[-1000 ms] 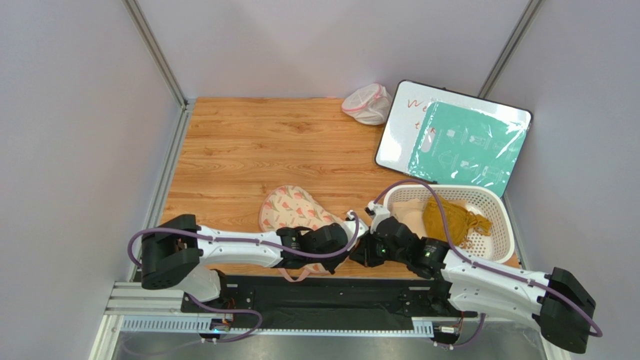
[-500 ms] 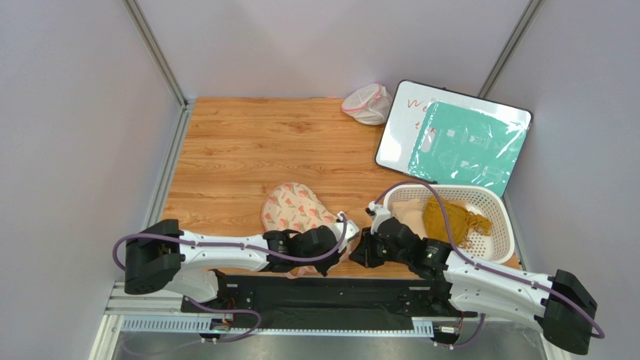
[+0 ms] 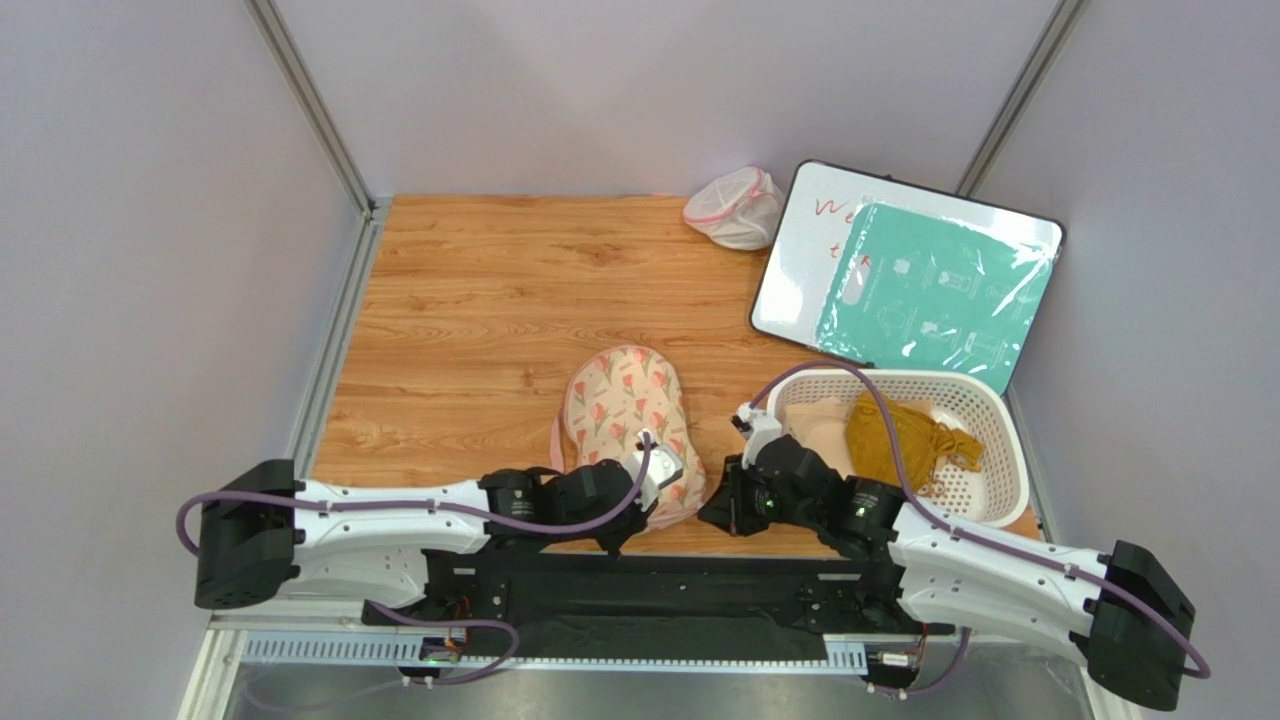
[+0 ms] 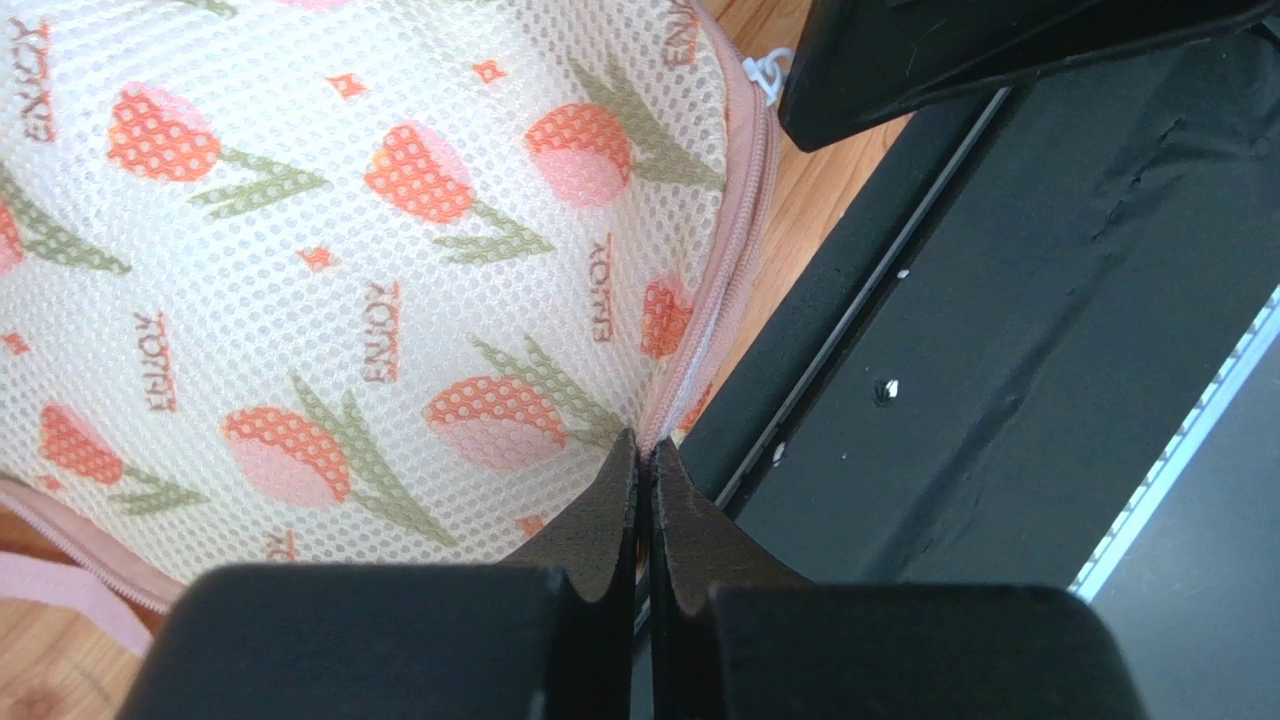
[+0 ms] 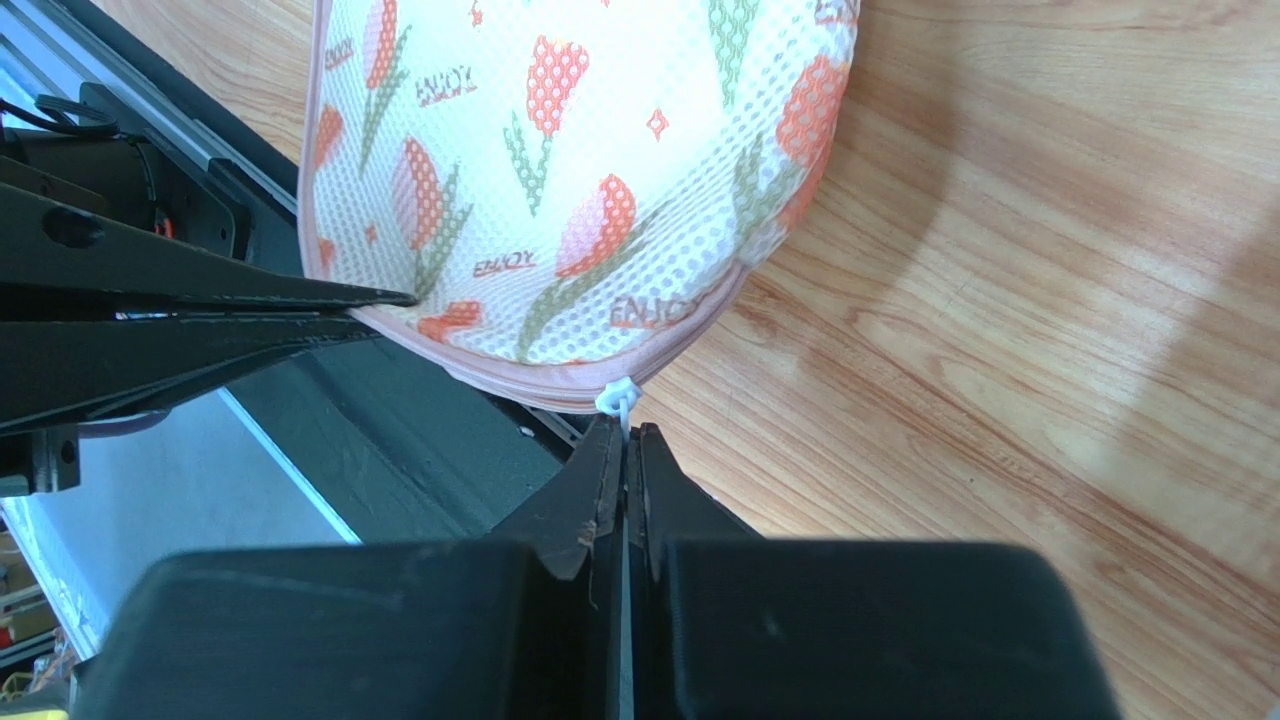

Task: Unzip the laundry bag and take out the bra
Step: Unzip the laundry bag at the center of the board.

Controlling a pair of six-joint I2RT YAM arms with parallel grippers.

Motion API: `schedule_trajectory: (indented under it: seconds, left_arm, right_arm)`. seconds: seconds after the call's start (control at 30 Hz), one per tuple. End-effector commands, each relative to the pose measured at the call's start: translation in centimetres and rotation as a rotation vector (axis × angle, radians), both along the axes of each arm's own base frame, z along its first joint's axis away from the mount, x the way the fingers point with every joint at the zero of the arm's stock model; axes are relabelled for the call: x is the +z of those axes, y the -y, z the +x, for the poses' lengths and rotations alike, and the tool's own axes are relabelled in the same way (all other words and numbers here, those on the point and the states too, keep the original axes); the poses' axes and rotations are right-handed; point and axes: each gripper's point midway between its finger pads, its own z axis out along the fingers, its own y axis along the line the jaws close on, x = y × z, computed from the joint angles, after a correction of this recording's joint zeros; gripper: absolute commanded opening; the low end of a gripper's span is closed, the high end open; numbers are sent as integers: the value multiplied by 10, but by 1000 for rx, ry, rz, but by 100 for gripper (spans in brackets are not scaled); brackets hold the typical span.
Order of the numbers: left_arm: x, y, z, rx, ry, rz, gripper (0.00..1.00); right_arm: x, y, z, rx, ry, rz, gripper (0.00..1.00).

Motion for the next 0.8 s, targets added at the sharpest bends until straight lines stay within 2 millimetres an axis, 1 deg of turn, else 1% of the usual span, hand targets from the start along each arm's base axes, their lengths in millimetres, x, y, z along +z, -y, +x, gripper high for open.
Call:
schedule_trajectory:
  seconds: [0.0, 0.07, 0.1, 0.17, 0.2, 0.3, 0.47, 0.57, 0.6, 0.7, 0.77]
  left_arm:
    - [-4, -19, 0, 27, 6, 52, 13]
    - [1, -17, 1, 26, 9, 43, 32]
    - [7, -13, 2, 23, 16, 30, 49]
    - [12, -8, 3, 16, 19, 21, 62]
    - [19, -1, 4, 9, 28, 6, 64]
    - [30, 13, 6, -12, 35, -20, 68]
    - [34, 39, 6, -49, 22, -45, 70]
    - [31, 52, 7, -63, 19, -67, 71]
    - [25, 55, 7, -64, 14, -54, 71]
    - [15, 61, 8, -64, 1, -28, 71]
    - [11, 64, 7, -70, -5, -25, 71]
  right_arm:
    - [12, -3, 8, -20, 32, 16, 0]
    - [13, -6, 8, -13, 28, 25, 0]
    - [14, -8, 7, -7, 26, 31, 0]
    - [14, -12, 7, 2, 23, 36, 0]
    - [14, -13, 7, 6, 20, 36, 0]
    - [14, -16, 7, 12, 18, 35, 0]
    - [16, -20, 6, 26, 21, 48, 0]
    - [15, -21, 5, 32, 16, 42, 0]
    - [15, -22, 4, 33, 17, 45, 0]
    - [15, -22, 3, 39, 13, 47, 0]
    - [17, -25, 1, 46, 12, 62, 0]
